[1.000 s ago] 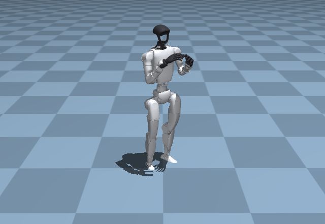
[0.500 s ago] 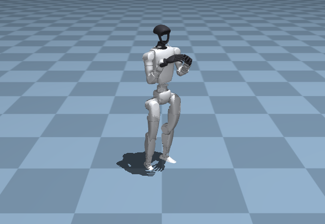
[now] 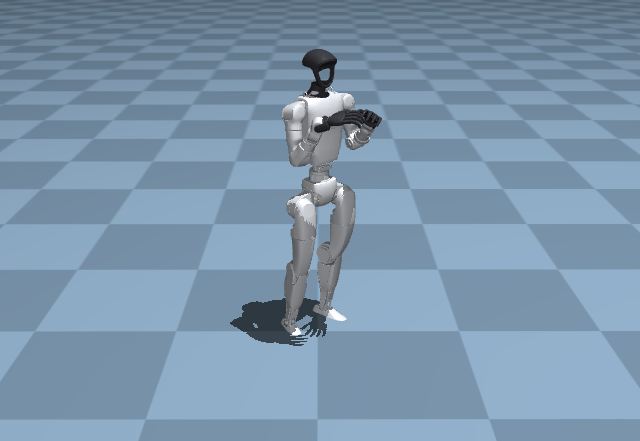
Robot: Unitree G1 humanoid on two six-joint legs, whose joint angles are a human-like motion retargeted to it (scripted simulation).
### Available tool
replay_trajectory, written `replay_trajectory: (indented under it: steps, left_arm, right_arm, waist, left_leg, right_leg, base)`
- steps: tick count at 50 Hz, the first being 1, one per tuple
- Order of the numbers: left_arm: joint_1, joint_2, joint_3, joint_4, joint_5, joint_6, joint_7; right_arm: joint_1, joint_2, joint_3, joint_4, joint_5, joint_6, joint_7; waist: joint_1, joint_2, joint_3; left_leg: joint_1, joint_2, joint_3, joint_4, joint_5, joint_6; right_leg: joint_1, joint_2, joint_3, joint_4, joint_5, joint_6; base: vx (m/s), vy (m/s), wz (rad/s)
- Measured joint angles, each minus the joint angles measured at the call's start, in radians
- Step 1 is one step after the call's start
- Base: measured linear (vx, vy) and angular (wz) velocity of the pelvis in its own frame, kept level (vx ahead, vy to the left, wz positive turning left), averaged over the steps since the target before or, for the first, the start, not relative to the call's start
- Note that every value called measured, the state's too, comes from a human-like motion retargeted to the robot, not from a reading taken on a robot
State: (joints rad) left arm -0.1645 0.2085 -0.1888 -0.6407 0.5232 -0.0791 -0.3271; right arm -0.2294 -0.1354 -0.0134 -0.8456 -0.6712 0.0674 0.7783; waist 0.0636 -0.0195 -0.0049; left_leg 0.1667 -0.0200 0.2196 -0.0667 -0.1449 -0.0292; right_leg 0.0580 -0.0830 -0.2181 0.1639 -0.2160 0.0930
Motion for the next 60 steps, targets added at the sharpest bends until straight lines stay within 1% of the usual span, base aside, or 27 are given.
replay_trajectory:
  steps: [3, 5, 18, 20, 35, 37, 43, 45, 51, 54, 55, 57, 60]
  left_arm:
    - [-0.012, 0.003, 0.008, 0.005, -0.002, 0.003, 0.005]
    - [0.023, -0.010, 0.001, -0.006, 0.007, -0.003, 0.005]
    - [0.005, -0.009, 0.014, 0.012, -0.016, -0.001, 0.008]
    - [0.040, -0.024, 0.004, 0.000, -0.013, -0.010, 0.015]
    - [-0.003, -0.014, 0.002, 0.017, -0.057, -0.019, 0.035]
    - [0.025, -0.022, -0.012, 0.004, -0.056, -0.025, 0.029]
    - [-0.018, 0.000, -0.010, 0.011, -0.075, -0.025, 0.023]
    - [0.013, -0.008, -0.021, -0.004, -0.073, -0.034, 0.018]
    - [-0.047, 0.029, -0.010, -0.001, -0.094, -0.035, -0.005]
    - [-0.084, 0.056, 0.003, -0.013, -0.088, -0.039, -0.010]
    - [-0.112, 0.074, 0.019, -0.024, -0.080, -0.041, -0.007]
    - [-0.255, 0.151, 0.106, -0.062, -0.053, -0.042, 0.005]
    - [-0.417, 0.250, 0.179, -0.059, -0.040, -0.028, 0.018]
  right_arm:
    - [-0.016, 0.004, 0.000, 0.005, 0.005, 0.005, 0.003]
    - [0.013, 0.024, 0.013, -0.006, 0.001, 0.000, 0.007]
    - [-0.025, 0.018, 0.023, 0.016, -0.006, 0.015, 0.009]
    - [0.009, 0.032, 0.036, 0.007, -0.016, 0.008, 0.006]
    - [-0.025, -0.015, 0.048, 0.021, -0.001, 0.012, 0.008]
    - [0.003, -0.010, 0.060, 0.007, 0.002, 0.006, 0.017]
    - [-0.044, -0.047, 0.062, 0.011, 0.037, 0.013, 0.034]
    - [-0.017, -0.037, 0.070, -0.003, 0.037, 0.005, 0.038]
    - [-0.085, -0.058, 0.051, 0.004, 0.037, 0.009, 0.035]
    - [-0.196, -0.098, 0.028, 0.005, 0.019, 0.011, 0.031]
    - [-0.255, -0.124, 0.013, 0.009, 0.011, 0.014, 0.029]
    - [-0.319, -0.172, -0.010, 0.025, -0.004, 0.021, 0.021]
    - [-0.426, -0.238, -0.035, 0.027, -0.025, 0.027, 0.002]
  waist:
    - [-0.002, 0.003, -0.002]
    - [-0.003, 0.003, 0.001]
    - [-0.025, 0.013, -0.020]
    - [-0.026, 0.011, -0.018]
    - [-0.024, 0.008, -0.036]
    - [-0.021, 0.004, -0.027]
    - [-0.020, 0.008, -0.029]
    - [-0.018, 0.003, -0.017]
    - [-0.019, 0.002, -0.018]
    - [-0.015, -0.010, -0.036]
    - [-0.014, -0.015, -0.048]
    - [-0.007, -0.022, -0.067]
    - [-0.010, -0.040, -0.074]
  left_leg:
    - [-0.010, 0.002, -0.002, 0.002, -0.001, -0.001]
    - [0.013, -0.001, -0.002, -0.010, 0.009, -0.002]
    - [-0.006, 0.006, -0.006, 0.002, -0.007, -0.009]
    - [0.020, 0.001, -0.008, -0.009, 0.003, -0.009]
    - [0.010, 0.004, -0.016, 0.005, -0.015, -0.006]
    - [0.035, -0.004, -0.017, -0.001, -0.010, -0.005]
    - [0.018, 0.000, -0.016, 0.007, -0.019, -0.006]
    - [0.046, -0.009, -0.017, 0.004, -0.014, -0.005]
    - [0.027, -0.008, -0.019, 0.020, -0.028, -0.005]
    - [0.024, -0.009, -0.023, 0.039, -0.041, -0.007]
    - [0.023, -0.010, -0.024, 0.046, -0.046, -0.008]
    - [0.019, -0.012, -0.028, 0.064, -0.058, -0.010]
    - [0.004, -0.012, -0.035, 0.098, -0.078, -0.012]
  right_leg:
    - [-0.005, 0.003, 0.000, -0.007, 0.004, -0.003]
    - [0.001, -0.003, 0.005, 0.017, -0.004, -0.001]
    - [-0.006, 0.006, 0.012, 0.010, -0.006, -0.008]
    - [0.000, -0.001, 0.016, 0.041, -0.017, -0.007]
    - [-0.004, 0.002, 0.021, 0.049, -0.035, -0.017]
    - [0.002, -0.009, 0.025, 0.085, -0.052, -0.016]
    - [-0.003, -0.004, 0.024, 0.071, -0.051, -0.018]
    - [0.004, -0.018, 0.028, 0.114, -0.071, -0.015]
    - [-0.005, -0.016, 0.028, 0.110, -0.077, -0.016]
    - [-0.006, -0.021, 0.032, 0.126, -0.088, -0.015]
    - [-0.006, -0.022, 0.034, 0.133, -0.092, -0.015]
    - [-0.008, -0.026, 0.039, 0.148, -0.101, -0.014]
    - [-0.016, -0.029, 0.049, 0.168, -0.110, -0.015]
  base:
    - [0.00, 0.00, 0.00]
    - [0.00, 0.00, 0.00]
    - [0.00, 0.00, 0.00]
    - [0.00, 0.00, 0.00]
    - [0.00, 0.00, 0.00]
    - [0.00, 0.00, 0.00]
    - [0.00, 0.00, 0.00]
    - [0.00, 0.00, 0.00]
    - [0.00, 0.00, 0.00]
    - [0.00, 0.00, 0.00]
    - [0.00, 0.00, 0.00]
    - [0.00, 0.00, 0.00]
    - [0.00, 0.00, 0.00]
